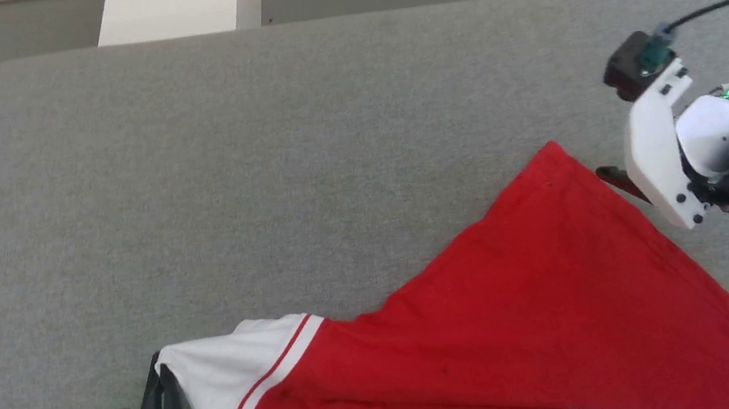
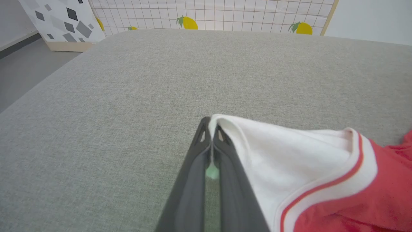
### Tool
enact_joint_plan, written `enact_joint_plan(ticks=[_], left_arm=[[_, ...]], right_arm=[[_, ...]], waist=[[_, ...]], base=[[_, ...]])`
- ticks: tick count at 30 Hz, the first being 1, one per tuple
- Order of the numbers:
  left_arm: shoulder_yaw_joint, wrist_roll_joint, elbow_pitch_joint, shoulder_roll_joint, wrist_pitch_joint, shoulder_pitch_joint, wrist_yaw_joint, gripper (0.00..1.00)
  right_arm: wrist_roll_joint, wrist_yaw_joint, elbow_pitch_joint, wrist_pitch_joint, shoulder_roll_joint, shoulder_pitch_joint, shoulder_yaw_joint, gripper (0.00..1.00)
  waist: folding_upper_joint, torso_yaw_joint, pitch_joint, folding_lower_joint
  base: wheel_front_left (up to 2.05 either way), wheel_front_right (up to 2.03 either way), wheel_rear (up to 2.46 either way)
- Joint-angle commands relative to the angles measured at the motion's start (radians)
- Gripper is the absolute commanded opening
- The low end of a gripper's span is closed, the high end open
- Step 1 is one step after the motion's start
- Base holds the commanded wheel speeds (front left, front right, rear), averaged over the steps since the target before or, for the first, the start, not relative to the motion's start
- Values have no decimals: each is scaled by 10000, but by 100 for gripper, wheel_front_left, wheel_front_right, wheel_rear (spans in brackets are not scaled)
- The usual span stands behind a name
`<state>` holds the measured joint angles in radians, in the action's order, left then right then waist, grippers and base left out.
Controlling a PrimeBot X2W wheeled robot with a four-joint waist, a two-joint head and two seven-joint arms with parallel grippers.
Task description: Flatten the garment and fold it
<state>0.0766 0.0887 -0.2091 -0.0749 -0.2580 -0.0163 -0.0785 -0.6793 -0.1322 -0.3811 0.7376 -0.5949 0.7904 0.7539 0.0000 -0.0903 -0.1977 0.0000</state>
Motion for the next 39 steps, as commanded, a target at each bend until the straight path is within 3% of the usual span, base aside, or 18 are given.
enact_joint_plan(ticks=[1, 8, 16, 22, 23, 24, 33, 39], left_arm=[[-67, -48, 35, 45, -38, 237, -32, 0], [-365, 20, 49, 151, -38, 707, -30, 0], [-617, 134, -17, 216, -38, 1013, 70, 0], [-632, 177, -65, 231, -38, 1053, 162, 0], [-615, 183, -62, 232, -38, 1045, 177, 0], [-600, 184, -58, 233, -38, 1035, 184, 0], [-349, 76, -102, 225, -38, 846, 184, 0], [-135, -70, -91, 51, -38, 577, 171, 0]], right_arm=[[18, 15, -190, 253, -29, 434, 399, 100], [-334, 15, -1207, 956, 121, 1907, 1888, 100], [-837, 15, -2271, 603, 565, 2400, 2984, 100], [-1275, 15, -2668, 333, 518, 2369, 3866, 100], [-1356, 15, -2706, 241, 517, 2402, 3976, 38], [-1443, 15, -2734, 144, 520, 2429, 4032, 0], [-1973, 15, -2480, -1410, 550, 2799, 4565, 0], [-1989, 15, -2167, -3715, 481, 2811, 4553, 0]], waist=[[0, -326, -395, 0], [0, -735, -1071, 0], [0, -1033, -1509, 0], [0, -993, -1539, 0], [0, -961, -1530, 0], [0, -932, -1523, 0], [0, -528, -1104, 0], [0, -130, -358, 0]], base=[[0, 0, 0], [0, 0, 0], [0, 0, 0], [0, 0, 0], [0, 0, 0], [0, 0, 0], [0, 0, 0], [0, 0, 0]])
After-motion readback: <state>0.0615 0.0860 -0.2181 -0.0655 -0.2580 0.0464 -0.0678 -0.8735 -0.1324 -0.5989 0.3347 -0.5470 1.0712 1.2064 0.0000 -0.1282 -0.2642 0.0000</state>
